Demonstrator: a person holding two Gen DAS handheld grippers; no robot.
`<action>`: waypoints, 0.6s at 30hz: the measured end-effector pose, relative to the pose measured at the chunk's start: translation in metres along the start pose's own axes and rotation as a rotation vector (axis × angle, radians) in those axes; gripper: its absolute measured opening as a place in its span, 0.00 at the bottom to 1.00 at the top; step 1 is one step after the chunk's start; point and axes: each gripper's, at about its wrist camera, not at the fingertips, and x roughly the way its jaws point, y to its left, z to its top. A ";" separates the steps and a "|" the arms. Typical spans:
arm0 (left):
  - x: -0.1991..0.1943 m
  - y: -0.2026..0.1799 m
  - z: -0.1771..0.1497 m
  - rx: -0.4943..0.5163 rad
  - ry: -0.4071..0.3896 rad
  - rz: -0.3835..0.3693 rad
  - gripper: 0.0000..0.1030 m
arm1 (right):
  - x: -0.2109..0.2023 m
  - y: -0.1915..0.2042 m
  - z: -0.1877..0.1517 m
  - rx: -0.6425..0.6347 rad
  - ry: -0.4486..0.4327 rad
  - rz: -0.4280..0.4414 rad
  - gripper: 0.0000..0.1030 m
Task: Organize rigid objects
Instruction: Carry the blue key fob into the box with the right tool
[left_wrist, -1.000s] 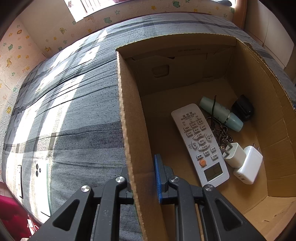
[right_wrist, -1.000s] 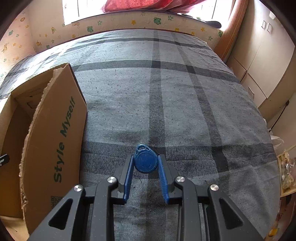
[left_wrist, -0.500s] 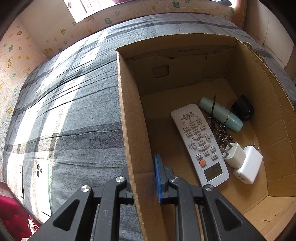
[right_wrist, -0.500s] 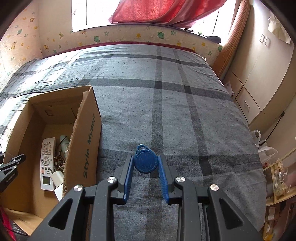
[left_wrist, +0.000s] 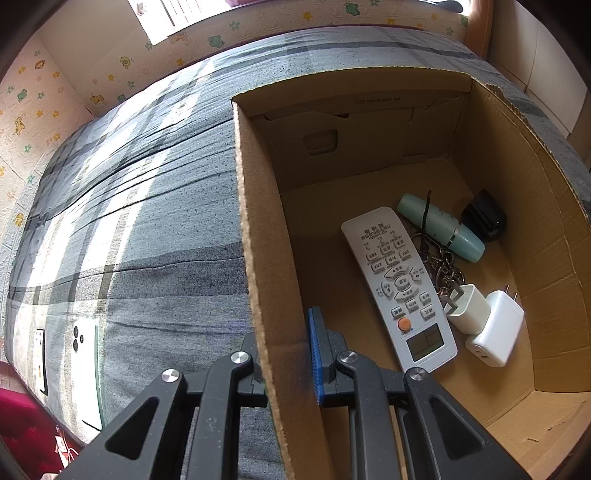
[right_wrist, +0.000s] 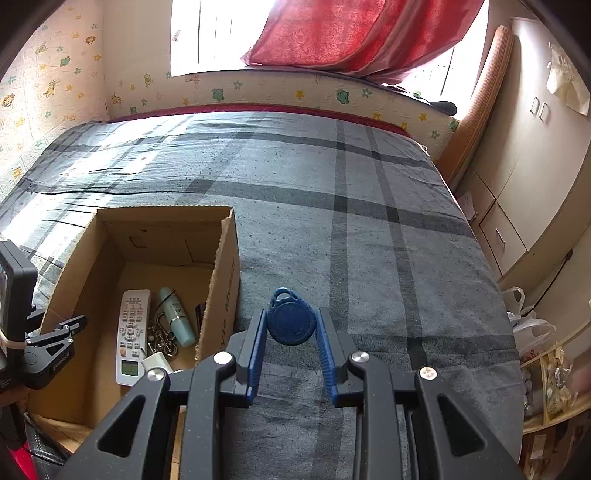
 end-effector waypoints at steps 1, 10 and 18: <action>0.000 0.000 0.000 0.000 0.000 0.000 0.16 | -0.001 0.003 0.001 -0.005 0.000 0.006 0.27; 0.000 0.000 0.000 -0.001 0.000 -0.001 0.16 | -0.006 0.040 0.009 -0.058 -0.011 0.076 0.27; -0.001 0.000 -0.001 -0.006 -0.003 -0.003 0.16 | 0.005 0.074 0.010 -0.089 0.009 0.147 0.27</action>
